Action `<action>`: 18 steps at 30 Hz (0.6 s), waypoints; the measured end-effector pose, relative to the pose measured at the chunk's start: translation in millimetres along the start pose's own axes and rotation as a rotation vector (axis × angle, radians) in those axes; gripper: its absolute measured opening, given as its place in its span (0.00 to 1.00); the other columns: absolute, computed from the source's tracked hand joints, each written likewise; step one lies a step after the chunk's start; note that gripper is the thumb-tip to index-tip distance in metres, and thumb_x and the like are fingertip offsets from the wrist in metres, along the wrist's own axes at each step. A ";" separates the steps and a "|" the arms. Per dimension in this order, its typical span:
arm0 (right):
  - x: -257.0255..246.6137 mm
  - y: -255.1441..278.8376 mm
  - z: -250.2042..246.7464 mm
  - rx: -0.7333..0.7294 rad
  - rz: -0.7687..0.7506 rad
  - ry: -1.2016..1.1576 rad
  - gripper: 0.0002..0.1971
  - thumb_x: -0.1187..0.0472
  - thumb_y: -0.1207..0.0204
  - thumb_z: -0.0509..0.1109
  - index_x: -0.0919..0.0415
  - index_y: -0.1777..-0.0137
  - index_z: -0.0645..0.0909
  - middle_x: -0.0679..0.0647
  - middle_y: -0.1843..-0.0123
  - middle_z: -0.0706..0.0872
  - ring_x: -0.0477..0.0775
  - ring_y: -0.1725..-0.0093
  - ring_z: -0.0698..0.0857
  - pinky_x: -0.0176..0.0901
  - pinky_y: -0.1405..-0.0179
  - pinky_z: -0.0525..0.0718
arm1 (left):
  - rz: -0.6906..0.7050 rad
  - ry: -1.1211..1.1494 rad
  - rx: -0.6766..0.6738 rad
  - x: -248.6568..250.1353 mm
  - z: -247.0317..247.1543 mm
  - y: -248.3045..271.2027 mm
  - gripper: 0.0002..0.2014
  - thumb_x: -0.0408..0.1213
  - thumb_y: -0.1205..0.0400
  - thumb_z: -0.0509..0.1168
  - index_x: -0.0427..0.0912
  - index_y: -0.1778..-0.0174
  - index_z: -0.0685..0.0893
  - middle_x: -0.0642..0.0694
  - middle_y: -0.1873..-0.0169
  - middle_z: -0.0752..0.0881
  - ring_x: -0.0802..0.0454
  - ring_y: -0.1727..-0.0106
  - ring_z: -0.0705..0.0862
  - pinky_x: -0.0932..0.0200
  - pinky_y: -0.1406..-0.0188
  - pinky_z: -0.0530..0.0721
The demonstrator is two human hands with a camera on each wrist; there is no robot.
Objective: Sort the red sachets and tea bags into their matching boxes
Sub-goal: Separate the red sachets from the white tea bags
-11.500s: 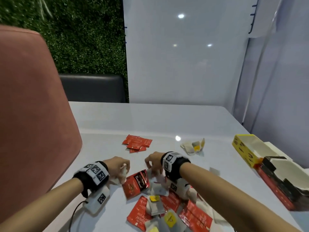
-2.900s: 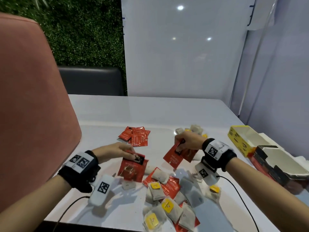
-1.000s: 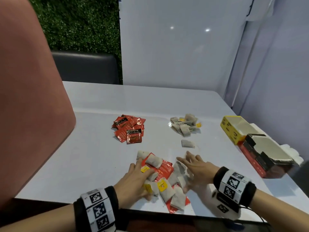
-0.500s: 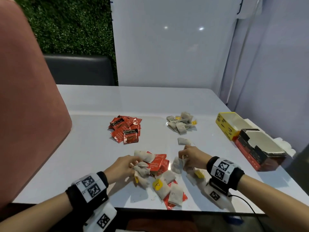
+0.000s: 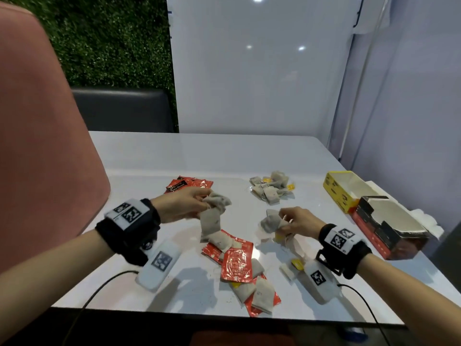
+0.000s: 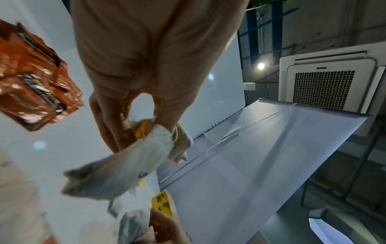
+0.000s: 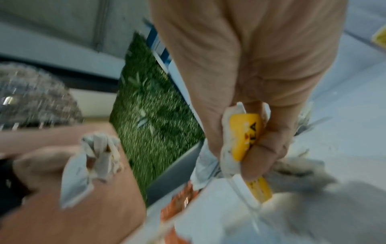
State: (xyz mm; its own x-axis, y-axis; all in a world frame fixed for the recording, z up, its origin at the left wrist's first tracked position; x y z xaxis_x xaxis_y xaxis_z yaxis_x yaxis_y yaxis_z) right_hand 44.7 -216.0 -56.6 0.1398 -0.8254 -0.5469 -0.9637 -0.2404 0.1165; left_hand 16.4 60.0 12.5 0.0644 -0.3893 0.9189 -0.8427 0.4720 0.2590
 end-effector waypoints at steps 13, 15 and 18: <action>31.5 39.1 -67.8 0.080 -0.023 -0.806 0.13 0.68 0.31 0.75 0.69 0.48 0.80 0.60 0.59 0.87 0.53 0.61 0.84 0.39 0.63 0.82 | 0.078 0.112 0.079 74.4 1.0 -171.2 0.21 0.16 0.18 0.51 0.29 0.28 0.71 0.39 0.43 0.77 0.48 0.43 0.77 0.66 0.57 0.81; 44.6 43.3 -72.1 0.107 -0.015 -0.800 0.26 0.57 0.39 0.83 0.73 0.46 0.79 0.62 0.59 0.87 0.54 0.61 0.84 0.41 0.63 0.82 | 0.088 0.130 0.165 73.5 1.3 -204.1 0.20 0.15 0.19 0.51 0.28 0.32 0.74 0.36 0.44 0.77 0.45 0.42 0.76 0.60 0.54 0.80; 61.9 45.8 -80.2 0.181 0.019 -0.769 0.46 0.45 0.54 0.87 0.79 0.45 0.75 0.60 0.60 0.85 0.52 0.62 0.83 0.41 0.64 0.81 | 0.050 0.052 0.279 58.2 3.8 -247.3 0.15 0.16 0.21 0.53 0.27 0.41 0.78 0.34 0.45 0.79 0.41 0.47 0.79 0.52 0.56 0.84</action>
State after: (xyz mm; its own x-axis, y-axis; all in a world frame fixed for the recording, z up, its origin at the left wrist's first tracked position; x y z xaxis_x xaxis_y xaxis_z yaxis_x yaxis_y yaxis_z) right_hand 27.5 -319.0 -18.7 -0.0101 -0.2281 -0.9736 -0.9956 -0.0884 0.0311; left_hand 226.5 -82.4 0.8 0.0408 -0.3265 0.9443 -0.9595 0.2509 0.1282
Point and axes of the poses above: each hand's wrist, its own y-axis away from the middle knuckle, its own z-axis out of the palm, x = y × z, the point moved 4 cm from there along -y, towards the middle knuckle
